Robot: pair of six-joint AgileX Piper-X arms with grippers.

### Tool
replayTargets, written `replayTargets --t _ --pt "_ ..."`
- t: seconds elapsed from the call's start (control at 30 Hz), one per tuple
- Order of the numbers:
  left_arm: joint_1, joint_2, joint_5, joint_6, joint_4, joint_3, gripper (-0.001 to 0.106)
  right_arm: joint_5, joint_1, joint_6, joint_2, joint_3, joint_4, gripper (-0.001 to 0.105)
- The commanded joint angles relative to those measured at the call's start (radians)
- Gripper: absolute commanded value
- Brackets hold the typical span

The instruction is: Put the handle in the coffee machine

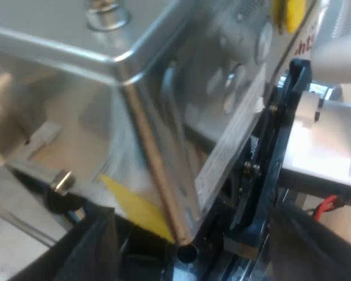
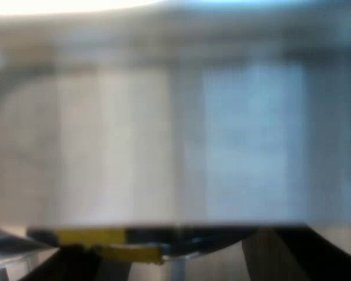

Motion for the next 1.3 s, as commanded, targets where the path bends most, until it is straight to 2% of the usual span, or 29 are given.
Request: replayTargets --t 0.03,0.13,0.23,0.3,0.4,0.43,0.47,0.5,0.6,0.7,0.8,0.97,1.03,1.07,1.13,1.2,1.3 --pt "0.053 -0.009 0.033 -0.074 -0.017 -0.013 0.058 0.013 -0.006 -0.004 -0.041 -0.013 -0.058 0.047" --pt "0.101 -0.009 0.042 -0.089 -0.054 -0.013 0.058 0.013 -0.006 -0.004 -0.041 -0.013 -0.058 0.047" --pt "0.136 -0.006 0.009 -0.114 -0.099 -0.013 0.058 0.013 -0.006 -0.004 -0.041 -0.013 -0.058 0.047" --pt "0.139 -0.003 -0.023 -0.128 -0.115 -0.013 0.053 0.013 -0.006 -0.004 -0.041 -0.013 -0.058 0.047" --pt "0.139 0.000 -0.030 -0.129 -0.120 -0.013 0.048 0.013 -0.006 -0.004 -0.041 -0.013 -0.058 0.047" --pt "0.137 0.006 -0.030 -0.137 -0.137 -0.013 0.033 0.013 -0.006 -0.004 -0.041 -0.013 -0.058 0.047" --pt "0.137 0.026 -0.034 -0.186 -0.171 -0.016 0.013 0.013 -0.006 -0.004 -0.041 -0.013 -0.058 0.047" --pt "0.139 0.041 -0.034 -0.227 -0.200 -0.016 0.001 0.013 -0.006 -0.004 -0.041 -0.013 -0.058 0.047" --pt "0.141 0.081 -0.034 -0.302 -0.234 -0.023 0.001 0.013 -0.006 -0.004 -0.041 -0.013 -0.058 0.047" --pt "0.137 0.130 -0.055 -0.303 -0.218 -0.042 0.001 0.013 -0.006 -0.004 -0.041 -0.013 -0.058 0.047" --pt "0.137 0.169 -0.097 -0.281 -0.194 -0.065 0.001 0.013 -0.006 -0.004 -0.041 -0.013 -0.058 0.047" --pt "0.137 0.225 -0.112 -0.231 -0.132 -0.094 0.001 0.013 -0.006 -0.004 -0.041 -0.013 -0.058 0.047" --pt "0.137 0.263 -0.155 -0.164 -0.085 -0.095 0.001 0.013 -0.006 -0.004 -0.041 -0.013 -0.058 0.047" --pt "0.137 0.269 -0.156 -0.150 -0.064 -0.095 0.001 0.013 -0.006 -0.004 -0.041 -0.013 -0.058 0.047" --pt "0.137 0.284 -0.156 -0.069 0.010 -0.095 0.001 0.013 -0.006 -0.004 -0.041 -0.013 -0.058 0.047" --pt "0.137 0.290 -0.160 -0.018 0.049 -0.095 0.001 0.013 -0.006 -0.004 -0.041 -0.013 -0.058 0.047" --pt "0.137 0.291 -0.160 0.014 0.074 -0.097 0.001 0.013 -0.006 -0.004 -0.041 -0.013 -0.058 0.047"
